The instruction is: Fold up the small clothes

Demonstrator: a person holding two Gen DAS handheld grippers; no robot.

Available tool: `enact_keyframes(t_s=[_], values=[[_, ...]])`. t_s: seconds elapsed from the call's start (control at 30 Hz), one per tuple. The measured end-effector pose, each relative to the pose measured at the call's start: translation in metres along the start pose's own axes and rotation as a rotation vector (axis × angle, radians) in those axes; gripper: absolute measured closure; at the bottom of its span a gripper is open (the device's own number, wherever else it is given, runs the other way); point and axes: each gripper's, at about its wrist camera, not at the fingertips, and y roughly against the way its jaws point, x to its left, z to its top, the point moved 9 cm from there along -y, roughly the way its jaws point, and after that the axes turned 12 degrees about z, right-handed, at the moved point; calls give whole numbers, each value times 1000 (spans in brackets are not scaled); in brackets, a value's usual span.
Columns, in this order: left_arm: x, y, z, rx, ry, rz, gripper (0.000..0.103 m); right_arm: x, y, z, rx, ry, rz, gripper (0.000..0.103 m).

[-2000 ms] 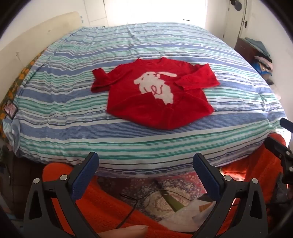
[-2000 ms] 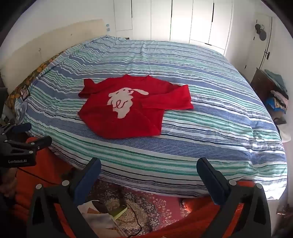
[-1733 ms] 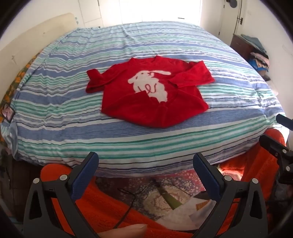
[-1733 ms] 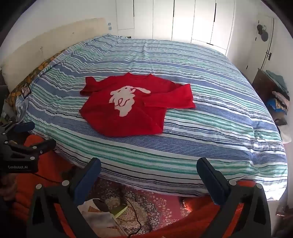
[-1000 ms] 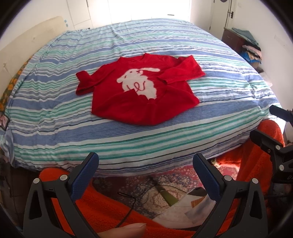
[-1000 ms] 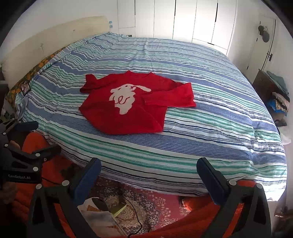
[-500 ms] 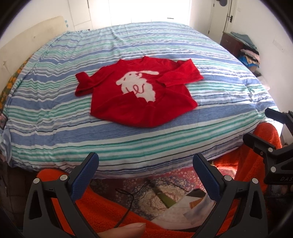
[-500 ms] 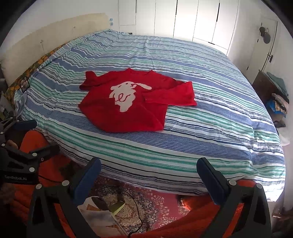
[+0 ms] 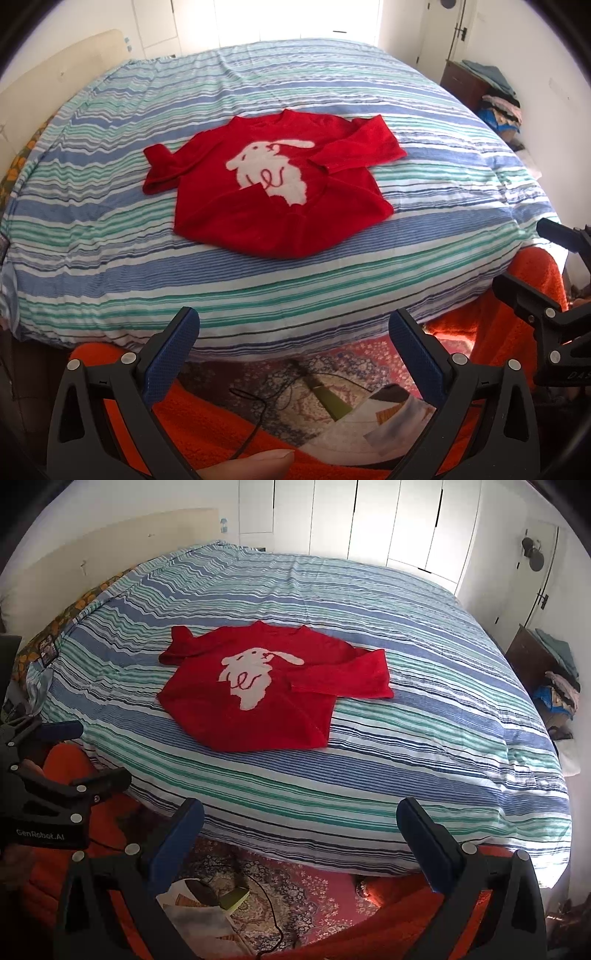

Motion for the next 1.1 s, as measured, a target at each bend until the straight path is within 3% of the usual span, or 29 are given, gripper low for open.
enact_keyframes(t_s=[0.5, 0.73, 0.83, 1.1], values=[[0, 2, -1, 4, 4, 0, 1, 1, 2, -1, -11, 15, -9, 0], [-3, 9, -4, 3, -25, 64, 1, -1, -2, -7, -21, 7, 13, 0], [-3, 12, -4, -16, -21, 59, 1, -2, -15, -10, 23, -15, 31, 0], [0, 4, -7, 16, -7, 41, 1, 11, -17, -10, 20, 32, 39, 0]])
